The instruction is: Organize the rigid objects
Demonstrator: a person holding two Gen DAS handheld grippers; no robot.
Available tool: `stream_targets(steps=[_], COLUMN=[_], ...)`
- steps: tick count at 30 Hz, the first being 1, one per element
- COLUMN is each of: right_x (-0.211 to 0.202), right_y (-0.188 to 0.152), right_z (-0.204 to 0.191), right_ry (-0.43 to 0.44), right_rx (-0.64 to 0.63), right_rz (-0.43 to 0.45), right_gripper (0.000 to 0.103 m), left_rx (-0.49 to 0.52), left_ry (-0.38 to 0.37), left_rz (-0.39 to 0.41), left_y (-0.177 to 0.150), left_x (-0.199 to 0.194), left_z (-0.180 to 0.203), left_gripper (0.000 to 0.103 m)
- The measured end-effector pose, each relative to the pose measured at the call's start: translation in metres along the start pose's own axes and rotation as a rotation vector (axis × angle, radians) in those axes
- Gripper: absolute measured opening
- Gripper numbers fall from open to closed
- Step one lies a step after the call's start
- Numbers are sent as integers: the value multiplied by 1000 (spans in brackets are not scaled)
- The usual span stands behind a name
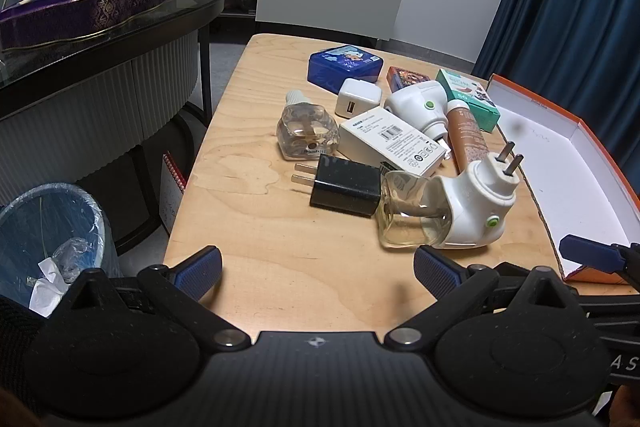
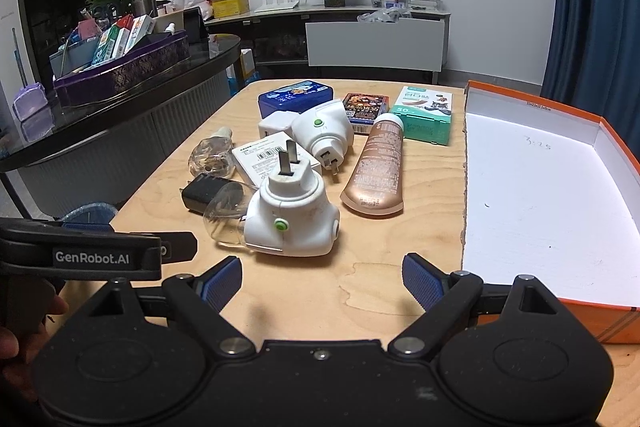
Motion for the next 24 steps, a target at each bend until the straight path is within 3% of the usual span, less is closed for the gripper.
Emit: stream_targets(steps=[24], right_x=[22], right_y=[18], right_z=[-4], right_ry=[30], right_rx=[15], right_rz=[37], right_gripper=[102], left_rx=[-92], left_ry=[36], left_rz=[35], left_y=[3], left_x=[-3], left_z=[-15], left_gripper=[103])
Point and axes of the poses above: each gripper's, at about its wrist camera, not at the fingertips, and x roughly the way its jaws point, z to its right, y to its top, the point moved 6 cm from there along x, roughly the way its jaws point, and after that the axes turned 15 degrees about -y, right-handed, at the moved point
